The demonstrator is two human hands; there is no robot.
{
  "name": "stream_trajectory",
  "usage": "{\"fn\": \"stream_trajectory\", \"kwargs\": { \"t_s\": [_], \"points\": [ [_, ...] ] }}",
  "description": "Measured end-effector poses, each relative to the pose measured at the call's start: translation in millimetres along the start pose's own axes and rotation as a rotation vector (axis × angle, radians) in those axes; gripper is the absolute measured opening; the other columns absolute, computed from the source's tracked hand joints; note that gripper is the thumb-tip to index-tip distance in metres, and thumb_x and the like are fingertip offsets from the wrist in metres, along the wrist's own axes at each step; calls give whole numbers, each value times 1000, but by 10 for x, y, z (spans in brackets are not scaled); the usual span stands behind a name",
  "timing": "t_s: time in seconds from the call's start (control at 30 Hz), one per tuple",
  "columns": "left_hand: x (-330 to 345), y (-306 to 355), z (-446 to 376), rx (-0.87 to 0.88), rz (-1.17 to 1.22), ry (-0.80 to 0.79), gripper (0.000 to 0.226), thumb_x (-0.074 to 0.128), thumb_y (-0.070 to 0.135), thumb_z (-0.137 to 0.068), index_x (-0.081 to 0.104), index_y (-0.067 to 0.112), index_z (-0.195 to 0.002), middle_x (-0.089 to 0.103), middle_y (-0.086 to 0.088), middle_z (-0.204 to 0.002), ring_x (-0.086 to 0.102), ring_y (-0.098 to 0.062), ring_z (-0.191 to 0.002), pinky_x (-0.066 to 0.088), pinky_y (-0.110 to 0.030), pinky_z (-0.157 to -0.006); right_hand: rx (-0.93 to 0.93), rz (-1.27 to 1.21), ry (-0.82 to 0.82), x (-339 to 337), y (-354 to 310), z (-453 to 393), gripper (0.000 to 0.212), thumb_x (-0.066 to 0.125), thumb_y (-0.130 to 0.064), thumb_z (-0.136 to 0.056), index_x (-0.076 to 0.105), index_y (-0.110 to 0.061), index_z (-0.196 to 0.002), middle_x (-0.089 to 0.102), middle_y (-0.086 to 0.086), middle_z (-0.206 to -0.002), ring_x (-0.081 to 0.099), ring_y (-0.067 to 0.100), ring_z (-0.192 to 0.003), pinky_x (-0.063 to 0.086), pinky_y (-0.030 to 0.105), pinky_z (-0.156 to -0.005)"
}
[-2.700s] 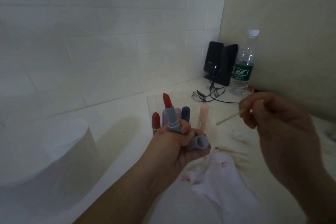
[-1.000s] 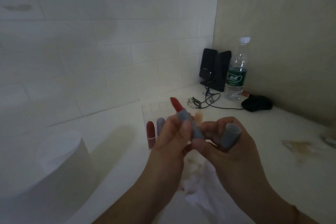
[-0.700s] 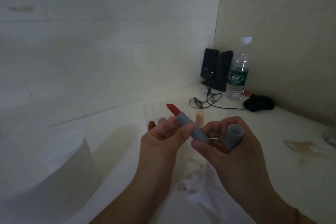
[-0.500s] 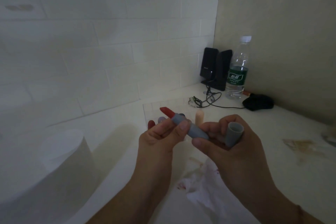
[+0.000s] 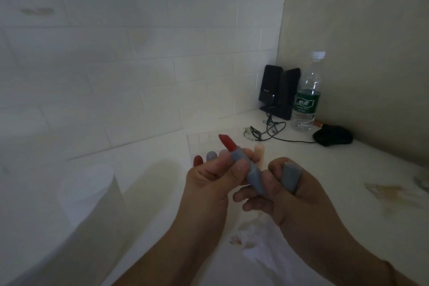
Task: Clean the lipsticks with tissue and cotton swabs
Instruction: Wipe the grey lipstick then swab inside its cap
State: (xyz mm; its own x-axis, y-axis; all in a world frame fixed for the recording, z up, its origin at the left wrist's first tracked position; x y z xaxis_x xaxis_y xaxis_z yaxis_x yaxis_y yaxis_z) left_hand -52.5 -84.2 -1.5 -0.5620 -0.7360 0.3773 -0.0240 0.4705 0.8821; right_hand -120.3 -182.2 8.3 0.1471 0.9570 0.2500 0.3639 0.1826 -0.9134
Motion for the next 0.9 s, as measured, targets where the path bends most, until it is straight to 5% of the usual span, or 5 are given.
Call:
{"fn": "stream_trajectory", "kwargs": {
  "t_s": [0.17,0.37,0.6,0.77,0.9],
  "points": [
    [-70,-87,-48,1,7,34,39,81,41,-65,78,13,-92,73,-4,-107,47,-28,-131,26,-51,-115,-167,387,225,-140,-90,18,21,76,-19,-65,58,-30,-65,72,13,-79,71,25,-74,57,32,-65],
    [-82,-99,-46,-1,22,13,39,75,43,-65,77,13,-91,73,-6,-102,54,-30,-122,19,-59,-116,95,28,167,-93,68,2,19,55,-27,-82,61,-9,-78,69,23,-78,67,36,-61,53,32,-50],
    [-66,-93,-64,-8,90,73,60,87,52,-56,76,8,-96,70,-12,-113,42,-28,-136,16,-52,-118,-100,369,295,-177,-78,22,26,78,-5,-67,60,-24,-68,73,8,-82,71,24,-80,58,35,-72],
    [-71,-90,-52,18,34,11,35,81,37,-64,76,9,-84,72,-10,-95,62,-27,-100,40,-46,-104,131,-70,180,-103,134,-17,17,61,-24,-76,65,-8,-72,70,24,-80,70,36,-71,57,33,-59],
    [-94,-103,-47,24,33,49,41,81,40,-63,76,8,-88,73,-9,-100,60,-24,-115,30,-54,-113,-2,78,225,-147,43,-18,23,79,-12,-69,57,-16,-66,72,18,-83,71,31,-82,57,38,-73]
  ]
}}
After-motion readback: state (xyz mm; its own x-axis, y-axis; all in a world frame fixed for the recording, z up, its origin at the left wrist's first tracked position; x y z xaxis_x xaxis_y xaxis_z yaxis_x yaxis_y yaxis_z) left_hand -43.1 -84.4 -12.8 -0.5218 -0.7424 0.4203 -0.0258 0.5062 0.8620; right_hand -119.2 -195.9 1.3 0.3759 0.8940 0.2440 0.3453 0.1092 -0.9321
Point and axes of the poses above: each hand's wrist, its own z-axis away from the middle knuckle, its own x-axis out of the palm, y = z × x, the point moved 5 cm from there along -z, towards the middle knuckle
